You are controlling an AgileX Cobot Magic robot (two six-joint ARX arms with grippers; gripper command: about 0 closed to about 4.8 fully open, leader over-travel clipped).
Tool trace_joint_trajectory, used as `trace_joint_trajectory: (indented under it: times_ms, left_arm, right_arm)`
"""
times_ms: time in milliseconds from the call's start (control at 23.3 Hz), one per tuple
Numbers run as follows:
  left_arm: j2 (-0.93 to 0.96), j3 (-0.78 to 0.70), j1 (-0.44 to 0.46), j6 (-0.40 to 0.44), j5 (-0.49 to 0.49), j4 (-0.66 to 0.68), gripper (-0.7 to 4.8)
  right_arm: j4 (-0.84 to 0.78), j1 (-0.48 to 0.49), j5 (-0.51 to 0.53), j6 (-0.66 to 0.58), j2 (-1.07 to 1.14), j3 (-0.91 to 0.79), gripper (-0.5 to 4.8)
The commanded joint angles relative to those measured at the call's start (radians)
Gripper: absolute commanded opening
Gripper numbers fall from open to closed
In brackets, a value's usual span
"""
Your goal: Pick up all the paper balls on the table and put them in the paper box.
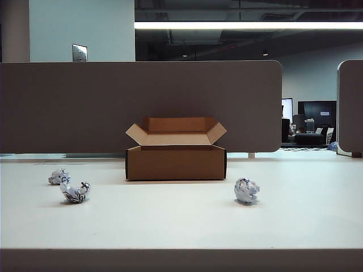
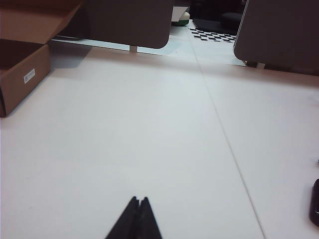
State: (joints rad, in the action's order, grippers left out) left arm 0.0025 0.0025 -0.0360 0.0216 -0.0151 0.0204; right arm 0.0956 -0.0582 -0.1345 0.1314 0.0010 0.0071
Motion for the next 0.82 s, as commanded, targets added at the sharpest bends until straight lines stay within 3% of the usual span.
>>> trace_joint_trajectory:
  times_ms: [43,644,816]
  left_arm:
    - [0.0,0.004,-0.001,-0.003,0.003,-0.006,-0.06]
    - [0.0,0.004,-0.001,-0.003,0.004,-0.005,-0.06]
    - [0.0,0.005,-0.001,-0.021,0.004,-0.061,-0.06]
  right_arm:
    - [-0.017,0.0,-0.002,0.0,-0.002,-0.005,-0.05]
    - [-0.021,-0.002,0.005,-0.001,-0.002,-0.005,-0.05]
    - [-0.131,-0.002,0.01,-0.056,-0.002,-0.005,-0.05]
